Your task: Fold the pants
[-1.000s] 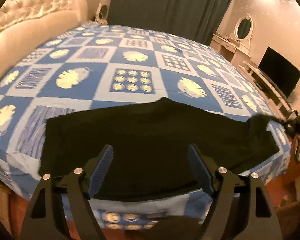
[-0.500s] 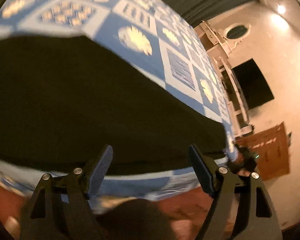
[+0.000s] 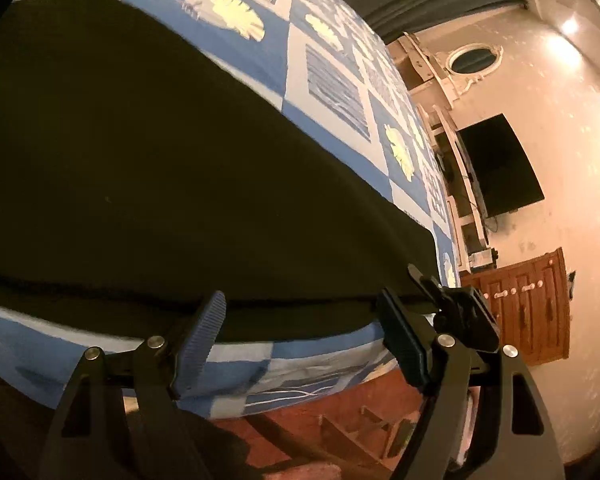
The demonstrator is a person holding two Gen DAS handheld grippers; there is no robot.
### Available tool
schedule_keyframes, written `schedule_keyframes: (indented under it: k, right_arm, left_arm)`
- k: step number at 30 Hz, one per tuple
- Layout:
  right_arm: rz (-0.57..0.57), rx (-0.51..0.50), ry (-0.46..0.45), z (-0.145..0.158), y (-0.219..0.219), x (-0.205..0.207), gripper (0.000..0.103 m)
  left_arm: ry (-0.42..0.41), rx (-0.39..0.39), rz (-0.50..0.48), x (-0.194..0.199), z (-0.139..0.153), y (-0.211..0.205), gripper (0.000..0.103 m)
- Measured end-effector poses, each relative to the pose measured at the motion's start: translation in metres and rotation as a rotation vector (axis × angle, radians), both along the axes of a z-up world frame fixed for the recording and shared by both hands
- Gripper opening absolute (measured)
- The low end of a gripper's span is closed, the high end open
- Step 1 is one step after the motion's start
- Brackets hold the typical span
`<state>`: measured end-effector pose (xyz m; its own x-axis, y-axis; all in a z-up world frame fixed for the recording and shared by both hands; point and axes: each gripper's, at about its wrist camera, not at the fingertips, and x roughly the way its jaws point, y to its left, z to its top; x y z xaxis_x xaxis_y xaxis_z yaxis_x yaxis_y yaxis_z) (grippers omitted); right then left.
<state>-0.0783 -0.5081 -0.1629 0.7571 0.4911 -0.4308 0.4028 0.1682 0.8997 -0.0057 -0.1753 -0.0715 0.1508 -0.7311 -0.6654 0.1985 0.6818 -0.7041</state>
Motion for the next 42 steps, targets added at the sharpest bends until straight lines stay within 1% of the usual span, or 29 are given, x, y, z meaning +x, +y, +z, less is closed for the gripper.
schedule_keyframes:
  k: [1, 2, 6, 8, 12, 17, 22, 24, 25, 26, 27, 28, 29, 32, 34, 37, 39, 40, 42]
  right_arm:
    - [0.018, -0.009, -0.011, 0.001, 0.001, 0.002, 0.018]
    - [0.027, -0.011, -0.011, 0.002, 0.004, 0.006, 0.007]
    - [0.014, 0.013, -0.049, 0.008, 0.001, 0.004, 0.007]
    - [0.013, 0.012, -0.079, 0.016, 0.001, 0.003, 0.007]
    - [0.014, 0.013, -0.108, 0.028, 0.001, 0.004, 0.007]
    - [0.002, 0.047, -0.112, 0.025, 0.0, 0.006, 0.007]
    - [0.002, 0.066, -0.11, 0.023, 0.002, 0.008, 0.007]
    - [0.003, 0.068, -0.107, 0.021, 0.002, 0.007, 0.007]
    - [0.003, 0.069, -0.104, 0.02, 0.001, 0.008, 0.007]
    - [0.003, 0.07, -0.101, 0.021, 0.002, 0.005, 0.007]
    - [0.003, 0.072, -0.098, 0.019, 0.001, 0.004, 0.007]
    - [0.002, 0.074, -0.091, 0.017, 0.0, 0.002, 0.007]
    - [0.003, 0.073, -0.083, 0.015, -0.001, 0.001, 0.007]
    - [0.005, 0.065, -0.057, 0.013, -0.003, -0.007, 0.007]
    - [0.012, 0.06, -0.041, 0.011, -0.004, -0.011, 0.006]
    - [0.019, 0.064, -0.015, 0.004, -0.004, -0.018, 0.006]
    - [0.019, 0.058, 0.002, -0.001, -0.005, -0.023, 0.006]
    - [0.017, 0.059, 0.01, -0.005, -0.005, -0.026, 0.006]
    - [0.01, 0.071, 0.014, -0.009, -0.006, -0.031, 0.006]
  left_arm:
    - [0.008, -0.006, 0.005, -0.001, -0.001, -0.001, 0.077]
    - [0.02, -0.017, 0.013, -0.004, -0.003, -0.002, 0.077]
    - [0.035, -0.06, 0.043, -0.01, -0.005, -0.004, 0.077]
    - [0.055, -0.084, 0.068, -0.009, -0.005, -0.004, 0.077]
    - [0.11, -0.129, 0.108, -0.009, -0.011, -0.006, 0.077]
    - [0.13, -0.137, 0.146, -0.008, -0.017, -0.01, 0.077]
    - [0.132, -0.127, 0.233, 0.003, -0.02, -0.009, 0.077]
    - [0.151, -0.12, 0.249, 0.01, -0.021, -0.01, 0.077]
    - [0.161, -0.104, 0.241, 0.013, -0.023, -0.011, 0.073]
    - [0.166, -0.073, 0.237, 0.015, -0.024, -0.012, 0.056]
    - [0.164, -0.042, 0.239, 0.014, -0.025, -0.012, 0.046]
    - [0.167, -0.007, 0.23, 0.014, -0.027, -0.012, 0.03]
    - [0.171, 0.007, 0.22, 0.013, -0.029, -0.012, 0.019]
    - [0.174, 0.011, 0.21, 0.006, -0.034, -0.007, 0.012]
    - [0.158, 0.028, 0.201, 0.003, -0.031, -0.009, 0.012]
    - [0.094, 0.083, 0.166, -0.004, -0.021, -0.014, 0.012]
    - [0.06, 0.115, 0.143, -0.008, -0.021, -0.018, 0.012]
    - [0.056, 0.124, 0.137, -0.009, -0.023, -0.019, 0.012]
    - [0.051, 0.113, 0.134, -0.009, -0.028, -0.018, 0.012]
